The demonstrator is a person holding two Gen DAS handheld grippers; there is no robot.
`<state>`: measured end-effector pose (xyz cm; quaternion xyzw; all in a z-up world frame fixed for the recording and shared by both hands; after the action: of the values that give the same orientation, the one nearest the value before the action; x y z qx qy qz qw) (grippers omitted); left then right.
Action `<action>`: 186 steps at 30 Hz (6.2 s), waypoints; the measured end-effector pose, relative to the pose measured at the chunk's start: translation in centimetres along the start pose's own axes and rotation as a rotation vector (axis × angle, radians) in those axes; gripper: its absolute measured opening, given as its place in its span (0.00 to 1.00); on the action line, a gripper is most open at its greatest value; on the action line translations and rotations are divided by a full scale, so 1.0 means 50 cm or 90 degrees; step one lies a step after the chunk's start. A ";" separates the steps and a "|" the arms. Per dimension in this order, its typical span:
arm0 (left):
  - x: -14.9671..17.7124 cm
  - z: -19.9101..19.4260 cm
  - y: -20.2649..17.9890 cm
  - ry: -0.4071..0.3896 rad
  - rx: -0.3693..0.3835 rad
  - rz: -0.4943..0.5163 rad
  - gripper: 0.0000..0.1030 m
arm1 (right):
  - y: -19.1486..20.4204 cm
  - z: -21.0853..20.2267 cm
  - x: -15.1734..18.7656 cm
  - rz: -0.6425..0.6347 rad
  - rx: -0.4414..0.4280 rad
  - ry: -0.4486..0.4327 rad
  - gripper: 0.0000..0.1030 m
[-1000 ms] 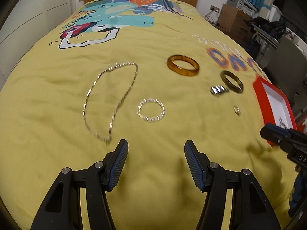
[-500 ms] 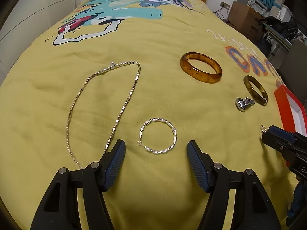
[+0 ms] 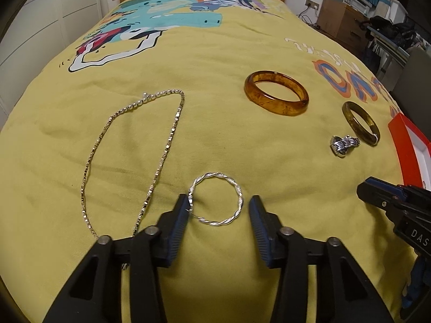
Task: Organize jewelry
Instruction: 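Grasp the second twisted silver hoop with left tool while right tool grasps another silver ring, then carry the hoop and ring with both tools over the red box, then open both tools to release the hoop and ring into the box, then withdraw both open tools from the box and move toward the necklace and watch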
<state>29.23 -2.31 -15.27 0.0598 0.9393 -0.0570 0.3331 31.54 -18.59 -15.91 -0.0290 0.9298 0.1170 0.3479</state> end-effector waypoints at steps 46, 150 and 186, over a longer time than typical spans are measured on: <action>0.029 -0.209 -0.451 -0.013 0.212 0.132 0.37 | -0.266 -0.431 0.128 0.090 0.121 -0.116 0.17; 0.091 -0.433 -0.276 -0.135 0.028 0.174 0.74 | -0.070 -0.517 0.159 0.062 0.099 -0.106 0.22; 0.125 -0.491 -0.112 -0.156 -0.034 0.083 0.80 | 0.078 -0.502 0.177 0.035 0.048 -0.104 0.22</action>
<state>8.35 -3.78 0.11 0.1041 0.8869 -0.0169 0.4498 8.23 -20.54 -2.60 0.0191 0.9023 0.0933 0.4204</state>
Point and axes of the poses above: each gripper's, at about its wrist camera, not at the fingertips, and z roughly the way its jaws point, y to its left, x to its underside, the point moved 7 cm from there along z, roughly the way its jaws point, and after that the axes turned 8 degrees about -y, right-handed, at the moved point
